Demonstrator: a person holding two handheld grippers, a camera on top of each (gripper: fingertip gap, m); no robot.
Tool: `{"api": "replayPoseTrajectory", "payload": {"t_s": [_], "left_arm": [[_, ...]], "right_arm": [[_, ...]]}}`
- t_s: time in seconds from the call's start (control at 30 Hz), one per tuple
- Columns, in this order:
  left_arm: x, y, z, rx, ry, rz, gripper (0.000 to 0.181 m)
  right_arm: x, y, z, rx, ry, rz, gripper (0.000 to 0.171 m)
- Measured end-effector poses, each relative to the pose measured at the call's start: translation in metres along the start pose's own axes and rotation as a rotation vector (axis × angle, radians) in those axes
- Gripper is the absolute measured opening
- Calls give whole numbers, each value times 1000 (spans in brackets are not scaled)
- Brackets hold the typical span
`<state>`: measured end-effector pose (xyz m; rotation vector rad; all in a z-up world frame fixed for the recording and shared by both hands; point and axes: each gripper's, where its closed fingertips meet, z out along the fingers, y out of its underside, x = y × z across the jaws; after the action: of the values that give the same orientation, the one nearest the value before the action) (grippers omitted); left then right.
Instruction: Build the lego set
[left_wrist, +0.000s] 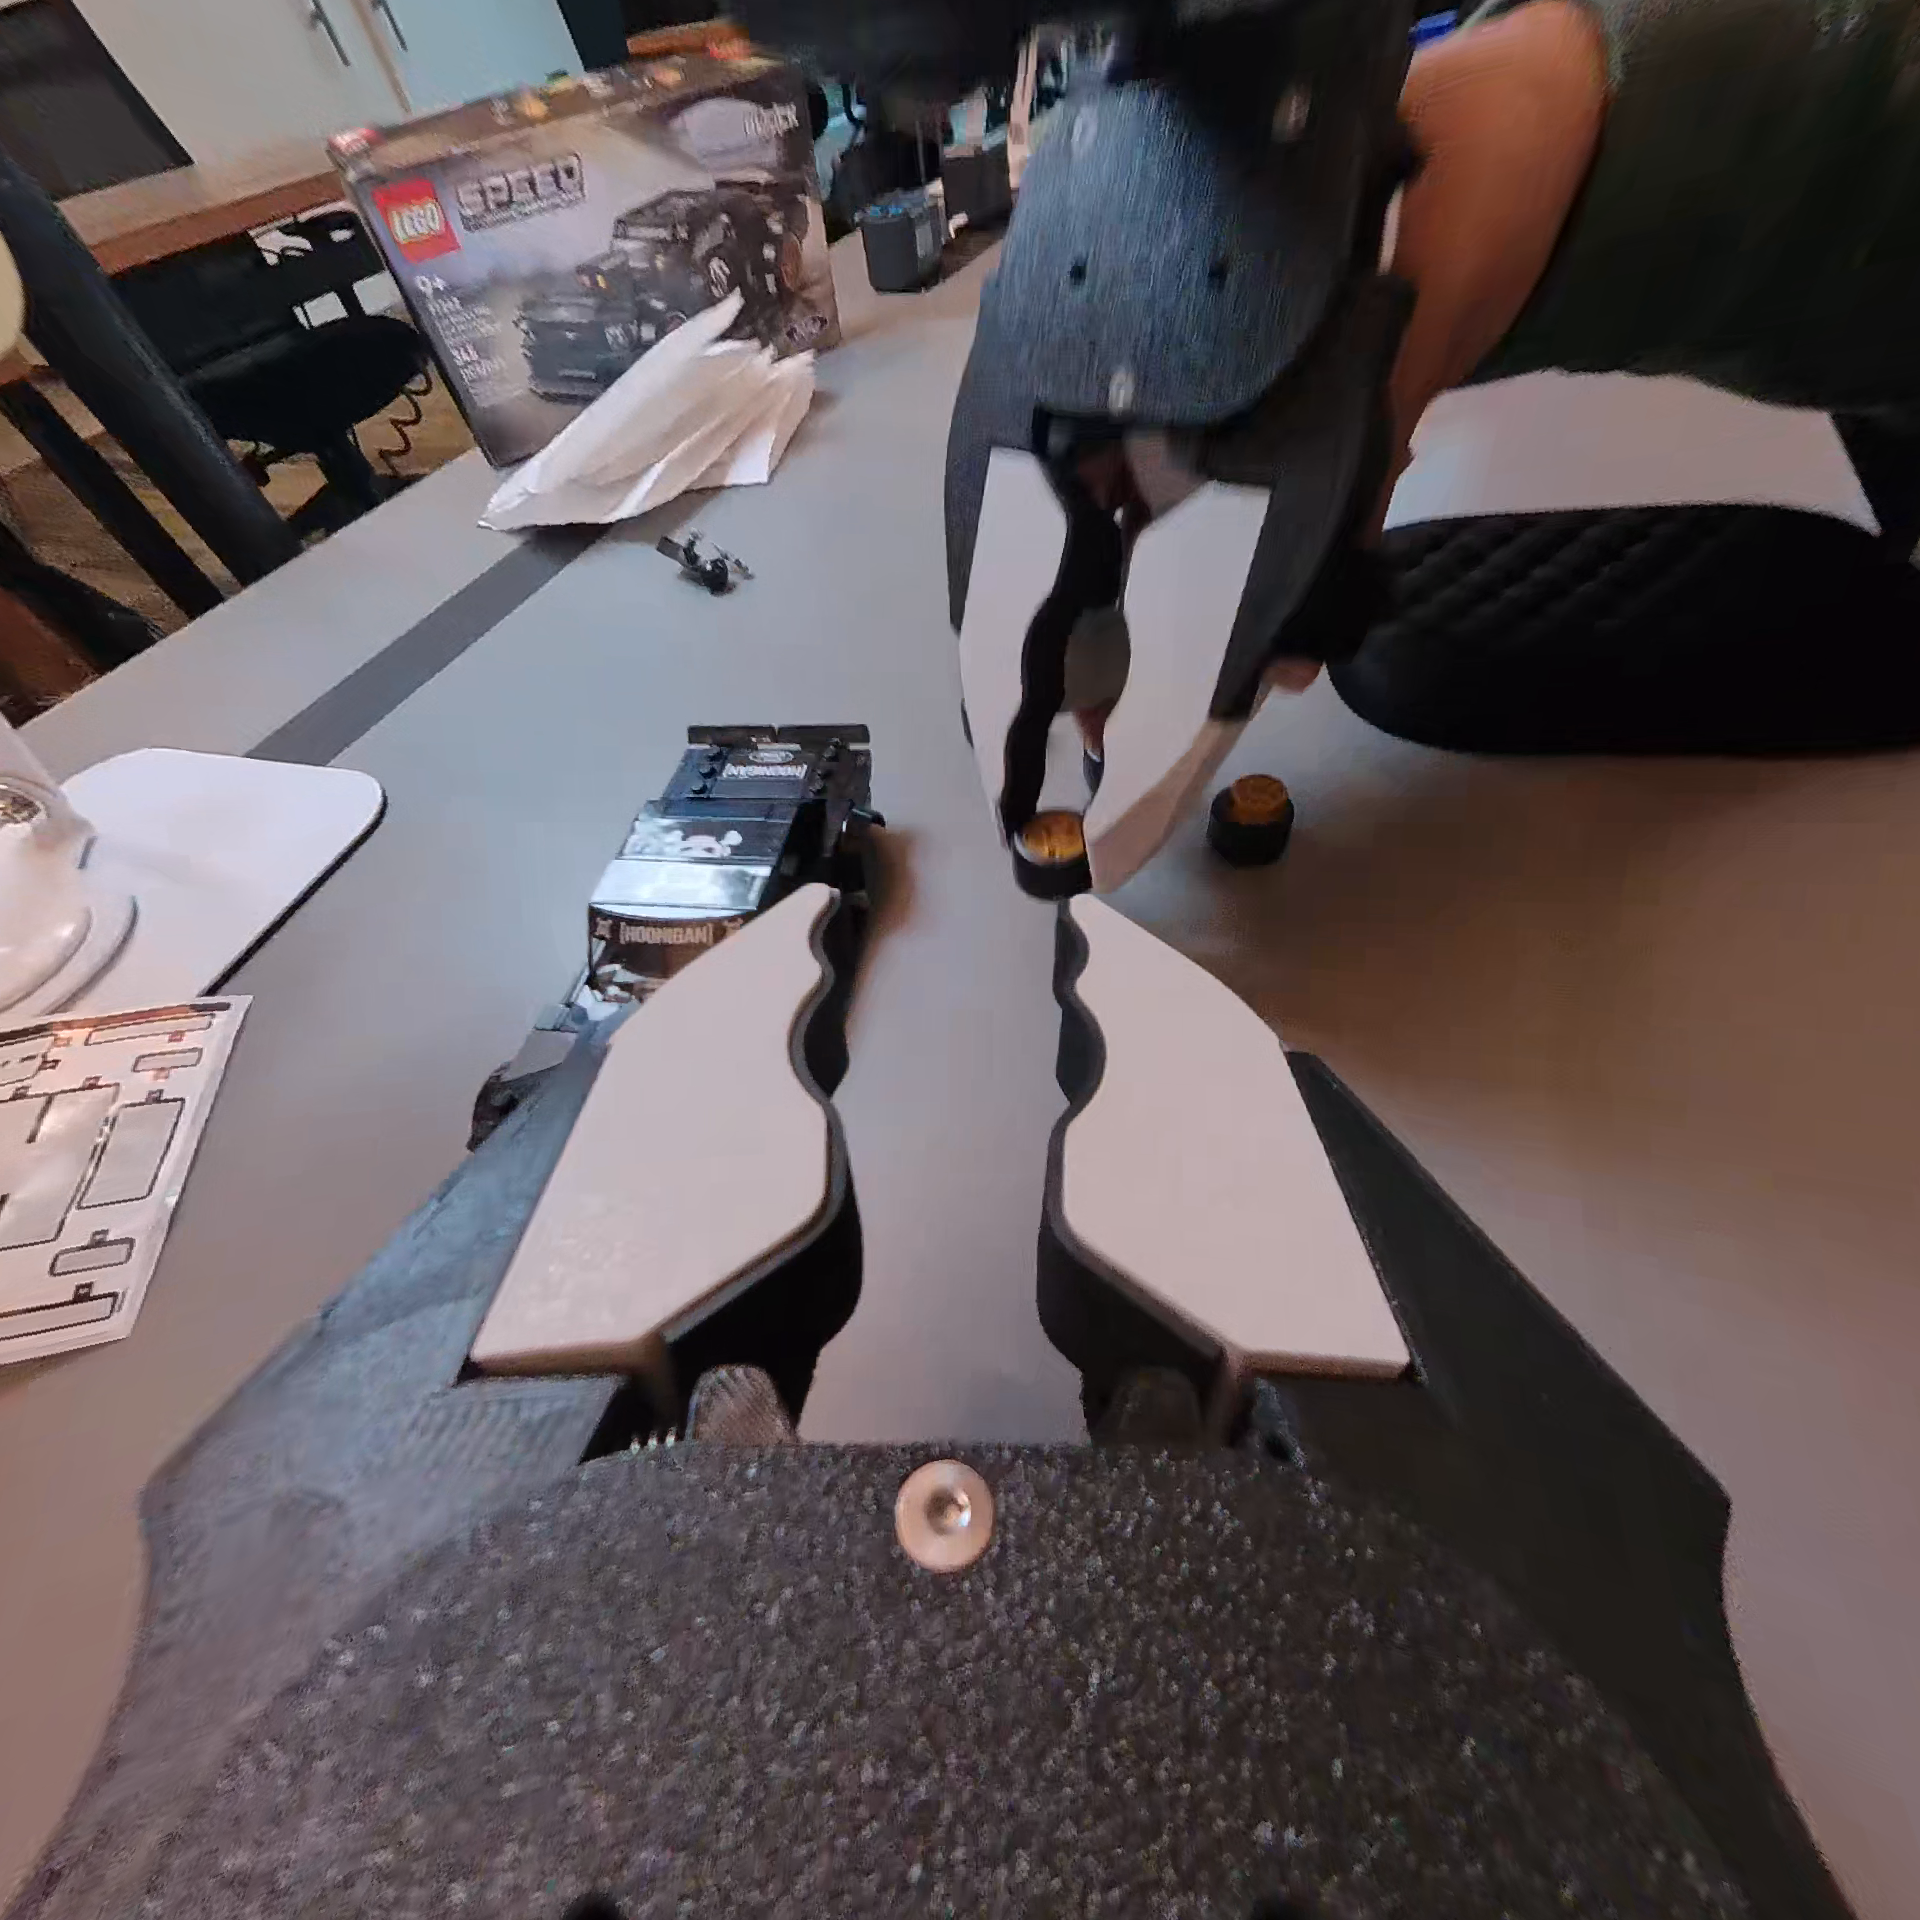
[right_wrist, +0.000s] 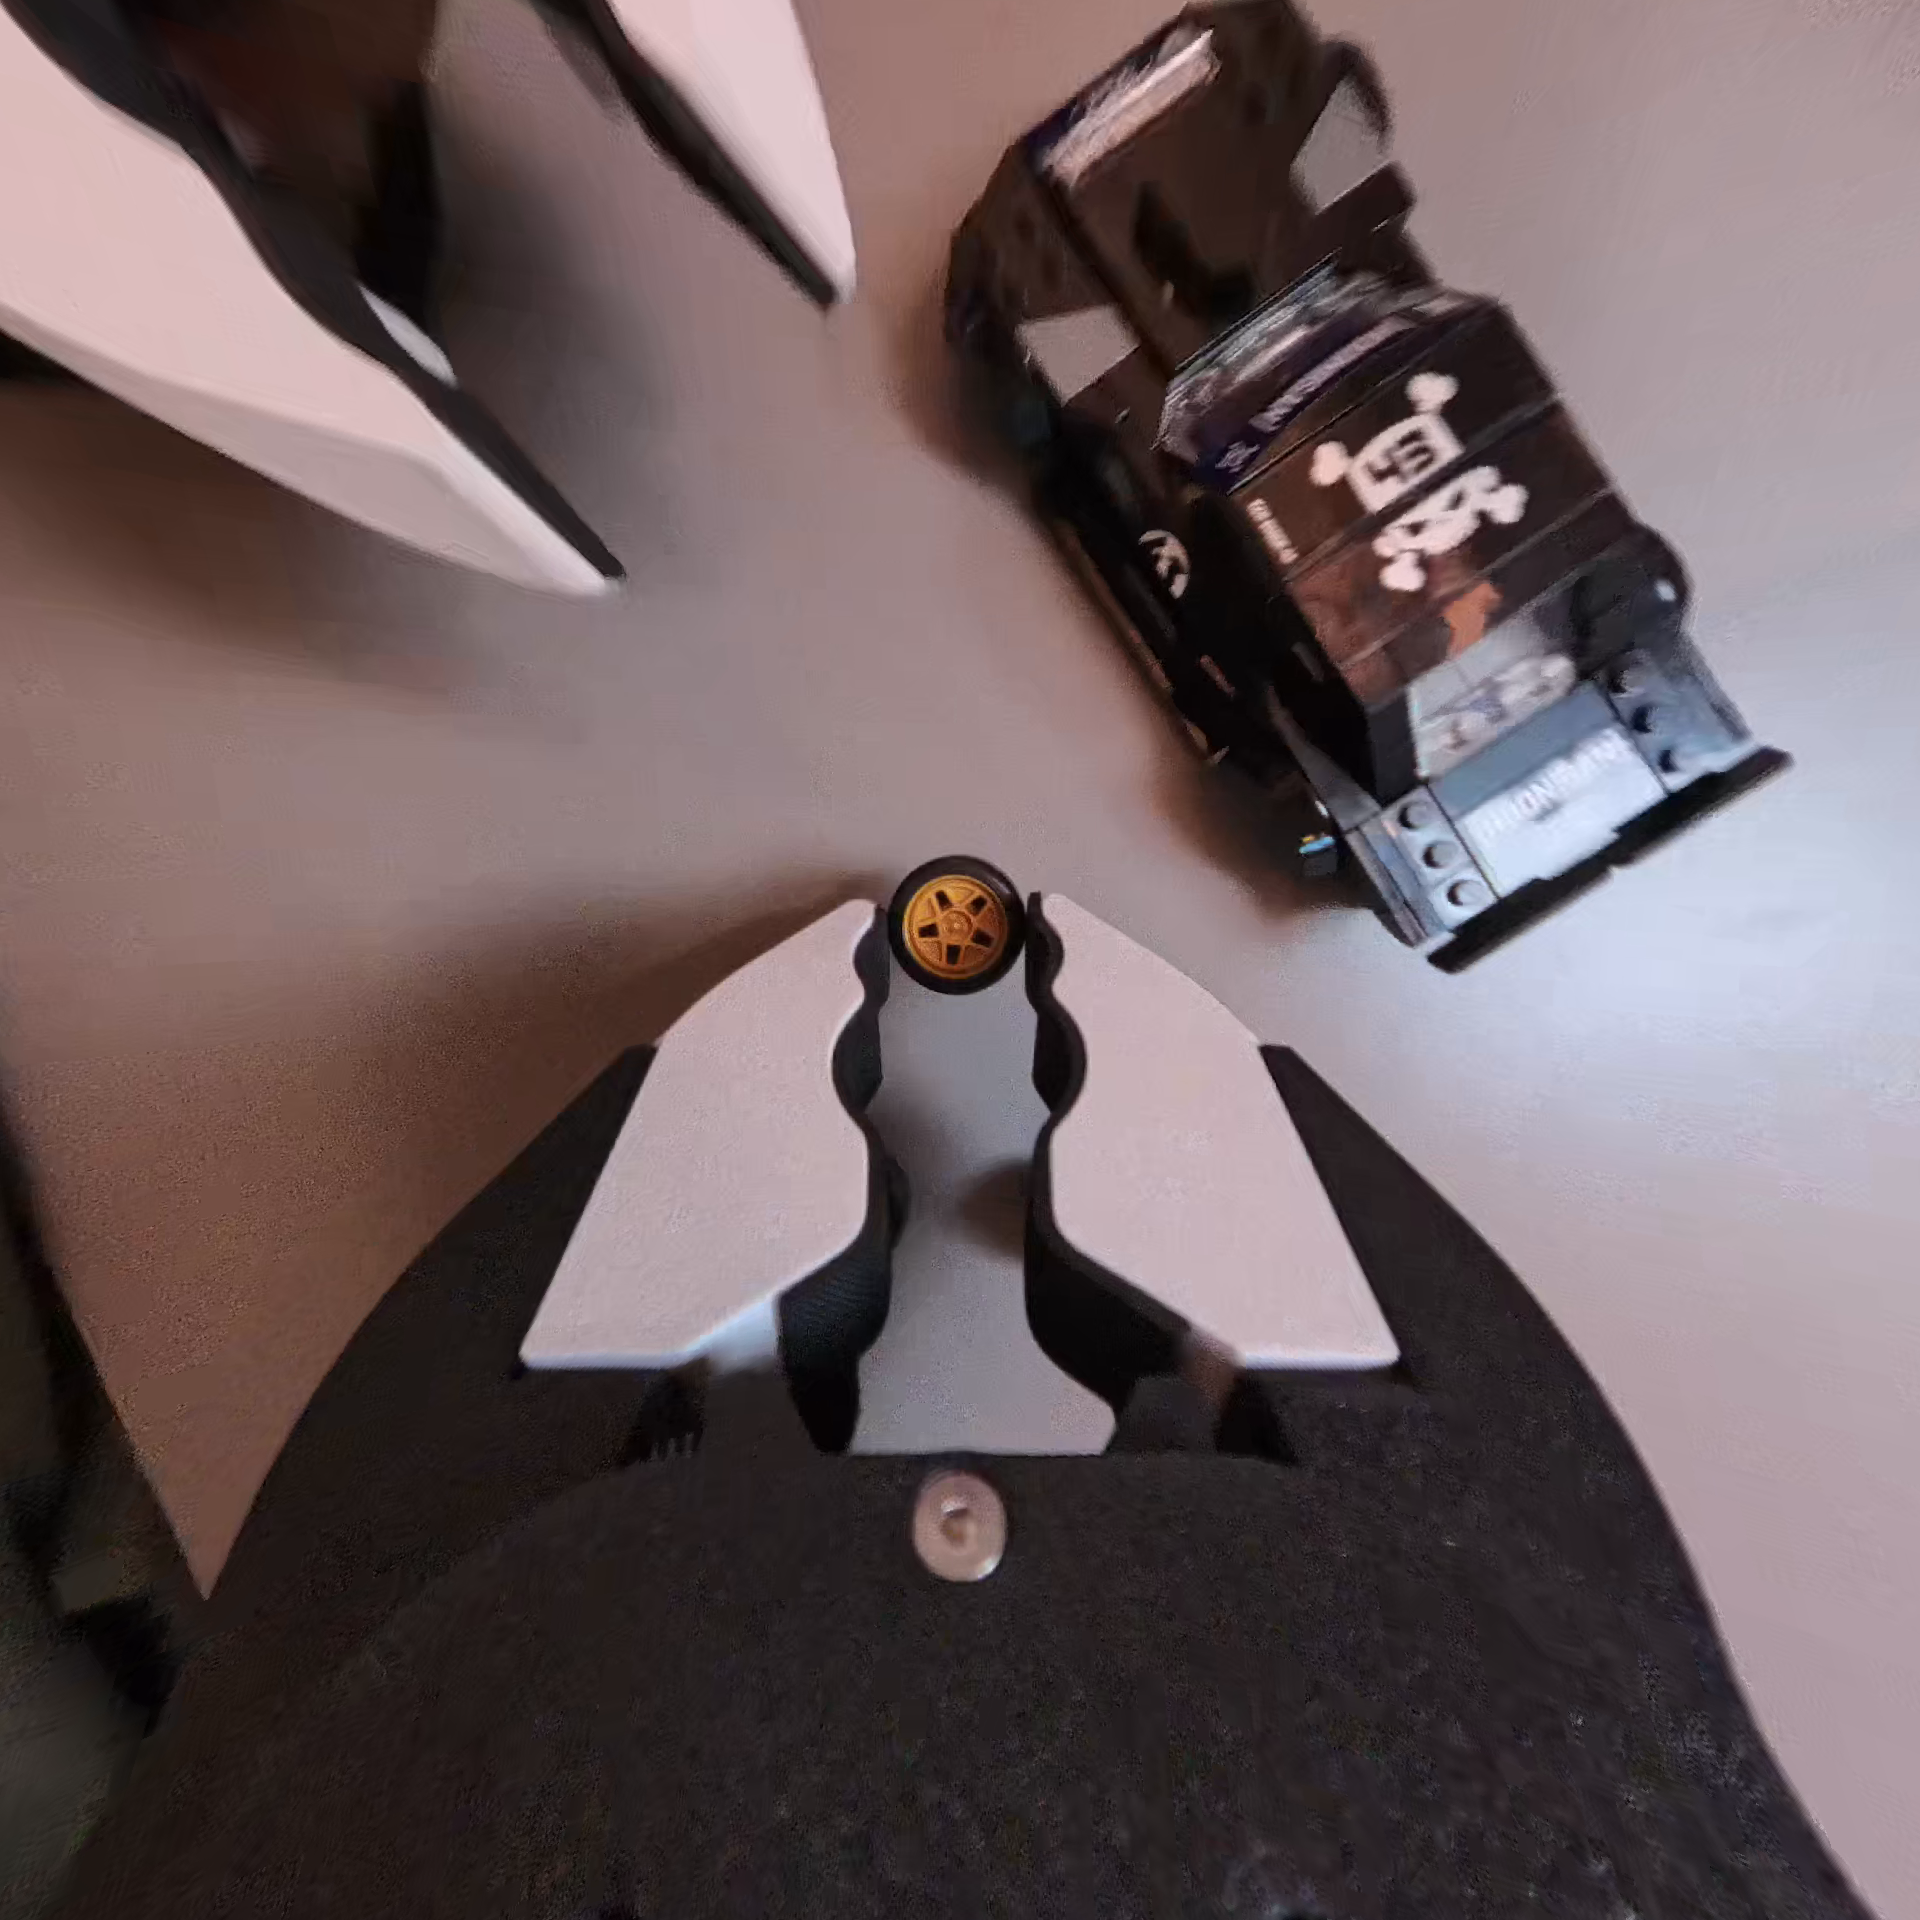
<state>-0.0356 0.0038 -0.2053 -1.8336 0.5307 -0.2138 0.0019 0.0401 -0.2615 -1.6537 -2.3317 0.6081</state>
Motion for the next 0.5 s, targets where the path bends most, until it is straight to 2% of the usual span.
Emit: {"api": "replayPoseTrajectory", "payload": {"t_s": [0.1,0.2,0.27,0.37,0.43,0.5], "left_arm": [[-3,0,-3,4,-20,1,34],[-2,4,-3,-8,-24,0,32],[-2,4,-3,-2,-22,-7,31],[-2,2,-4,10,-19,-17,31],[0,-2,-4,31,-8,-38,30],[2,-5,-4,51,8,-63,29]], "right_arm": [[4,8,16,-123,14,-62,25],[10,8,17,-129,44,-82,27],[15,5,0,-59,59,-69,36],[23,4,-48,142,91,-9,41],[25,15,-77,252,109,22,39],[20,35,-86,292,108,41,38]]}}
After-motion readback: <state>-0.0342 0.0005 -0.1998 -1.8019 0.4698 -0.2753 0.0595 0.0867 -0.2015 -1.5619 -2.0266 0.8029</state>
